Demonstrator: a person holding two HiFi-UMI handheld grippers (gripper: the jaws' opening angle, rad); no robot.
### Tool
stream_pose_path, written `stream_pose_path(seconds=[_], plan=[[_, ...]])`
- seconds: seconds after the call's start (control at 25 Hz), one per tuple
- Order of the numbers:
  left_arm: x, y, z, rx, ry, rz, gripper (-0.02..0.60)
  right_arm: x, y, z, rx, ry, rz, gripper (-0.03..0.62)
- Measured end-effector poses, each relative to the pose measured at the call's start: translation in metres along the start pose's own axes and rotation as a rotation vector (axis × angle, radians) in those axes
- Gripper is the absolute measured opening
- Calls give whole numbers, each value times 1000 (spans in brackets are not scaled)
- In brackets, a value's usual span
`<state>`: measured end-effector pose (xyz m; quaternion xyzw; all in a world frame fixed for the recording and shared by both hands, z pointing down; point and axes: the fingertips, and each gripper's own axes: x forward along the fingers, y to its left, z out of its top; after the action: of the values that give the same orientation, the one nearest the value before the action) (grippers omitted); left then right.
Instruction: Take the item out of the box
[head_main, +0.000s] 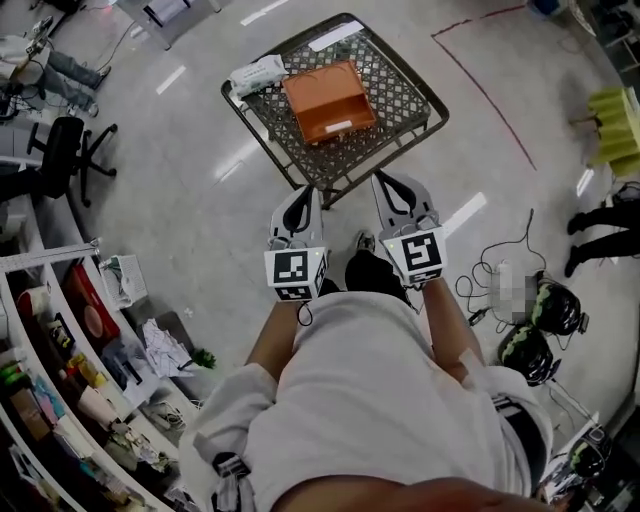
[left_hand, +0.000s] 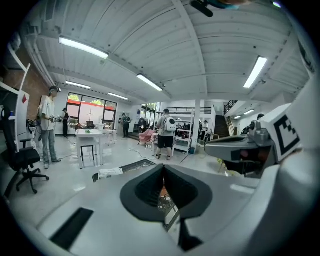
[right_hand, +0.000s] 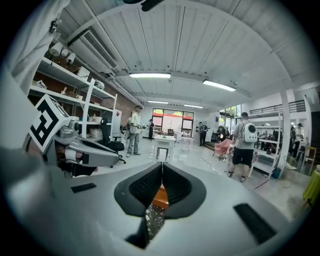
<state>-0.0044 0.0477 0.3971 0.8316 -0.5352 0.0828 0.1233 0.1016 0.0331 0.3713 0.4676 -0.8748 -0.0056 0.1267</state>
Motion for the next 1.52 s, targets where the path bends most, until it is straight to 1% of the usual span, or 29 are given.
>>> stream_pose_path(seconds=[0.12,0.24,0.36,0.52,0.68,0.84,1.0,1.12,1.24,1.4,1.52], plan=[[17,-2,2,-8,14,39,11,18,-20,-4,-2,2,55,5],[23,-1,-6,-17,40,88,11,34,-31,-17,-1,38,112,5],[24,6,-15,-39,68,130,11,50,-30,-28,-18,81,168,5],[25,20,-17,-50,85,160,11,75,-22,-37,-32,129,233,5],[28,45,-30,-94,110,173,11,104,-16,-48,-71,184,262,5],[37,80,-40,-124,127,173,11,134,-9,-51,-103,219,277,5],[55,109,-32,-120,110,142,11,161,-9,-50,-157,265,275,5],[62,127,-22,-129,86,132,11,178,-9,-37,-227,272,272,5],[67,140,-19,-139,76,133,11,193,-7,-21,-301,270,313,5],[68,148,-22,-173,85,151,11,204,-11,-14,-311,291,363,5],[72,158,-27,-196,93,187,11,222,-16,-11,-338,301,419,5]])
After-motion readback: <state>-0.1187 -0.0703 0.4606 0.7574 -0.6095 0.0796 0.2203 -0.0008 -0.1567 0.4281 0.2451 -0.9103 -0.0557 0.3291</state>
